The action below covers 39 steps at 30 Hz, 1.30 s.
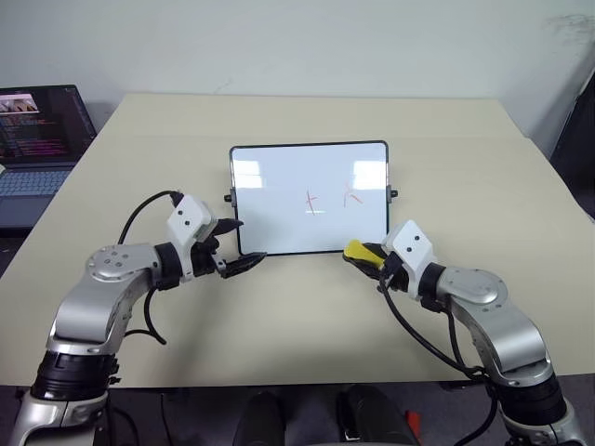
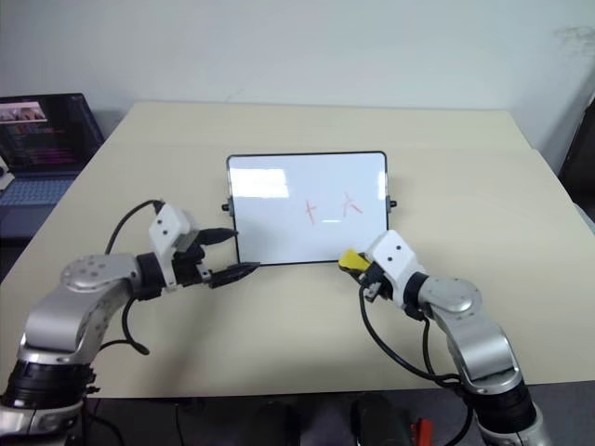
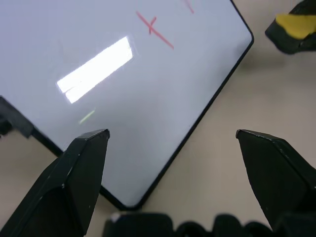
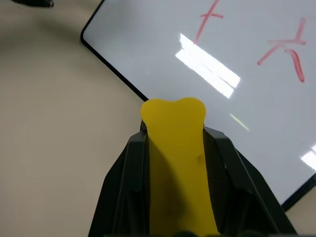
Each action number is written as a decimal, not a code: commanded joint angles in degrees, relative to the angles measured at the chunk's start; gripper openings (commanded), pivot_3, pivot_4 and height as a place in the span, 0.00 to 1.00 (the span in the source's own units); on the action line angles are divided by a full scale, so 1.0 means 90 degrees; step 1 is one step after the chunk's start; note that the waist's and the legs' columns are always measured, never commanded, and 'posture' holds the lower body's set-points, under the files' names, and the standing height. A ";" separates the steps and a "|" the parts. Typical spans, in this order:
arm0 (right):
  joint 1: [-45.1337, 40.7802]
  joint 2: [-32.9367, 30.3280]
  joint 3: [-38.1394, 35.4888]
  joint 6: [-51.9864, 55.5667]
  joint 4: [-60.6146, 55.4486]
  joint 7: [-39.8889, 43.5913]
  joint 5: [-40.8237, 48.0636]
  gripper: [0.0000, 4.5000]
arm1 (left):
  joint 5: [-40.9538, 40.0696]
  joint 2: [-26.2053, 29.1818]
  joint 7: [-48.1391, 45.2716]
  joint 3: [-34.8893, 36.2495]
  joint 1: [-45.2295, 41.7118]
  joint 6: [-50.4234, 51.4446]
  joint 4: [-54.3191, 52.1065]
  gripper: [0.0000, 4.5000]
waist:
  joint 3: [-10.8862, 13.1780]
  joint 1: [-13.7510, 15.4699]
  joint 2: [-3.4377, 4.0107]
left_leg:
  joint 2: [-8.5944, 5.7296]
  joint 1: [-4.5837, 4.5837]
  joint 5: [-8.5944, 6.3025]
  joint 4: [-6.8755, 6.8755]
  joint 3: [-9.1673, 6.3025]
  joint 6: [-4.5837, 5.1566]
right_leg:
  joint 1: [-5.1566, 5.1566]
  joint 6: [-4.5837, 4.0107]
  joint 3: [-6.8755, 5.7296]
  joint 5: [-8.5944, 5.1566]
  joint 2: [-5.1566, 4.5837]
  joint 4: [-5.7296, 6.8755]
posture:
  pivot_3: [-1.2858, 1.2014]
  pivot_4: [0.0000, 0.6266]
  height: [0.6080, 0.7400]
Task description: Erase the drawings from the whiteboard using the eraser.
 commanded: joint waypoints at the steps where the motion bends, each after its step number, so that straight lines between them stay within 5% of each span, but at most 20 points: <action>1: -0.0057 0.0052 -0.0025 -0.0176 -0.0265 -0.0229 0.0103 0.25 | -0.0020 -0.0086 -0.0033 -0.0047 -0.0232 -0.0134 0.0009 1.00 | 0.0000 0.0000 0.0000 | 0.0000 0.0000 0.0000 0.0000 0.0000 0.0000 | 0.0001 0.0000 0.0001 0.0000 0.0000 -0.0002 | 0.52 0.24 1.00; 23: -0.0841 0.0096 0.0739 -0.0849 0.0336 -0.0509 -0.0044 0.25 | -0.0015 -0.0096 0.0024 -0.0022 -0.0045 -0.0122 -0.0245 1.00 | -0.0001 0.0004 -0.0001 | 0.0002 -0.0001 0.0000 0.0000 -0.0006 0.0000 | 0.0003 -0.0015 -0.0004 0.0008 0.0003 -0.0003 | 0.52 0.24 1.00; 39: -0.3939 0.0914 0.1494 -0.2691 0.4584 -0.0676 -0.1273 0.25 | -0.0062 0.0001 -0.0006 -0.0002 0.0015 -0.0063 -0.0357 1.00 | -0.0001 0.0015 -0.0001 | 0.0006 -0.0005 0.0000 0.0002 0.0000 0.0000 | 0.0002 -0.0027 0.0001 0.0015 -0.0017 -0.0005 | 0.52 0.24 1.00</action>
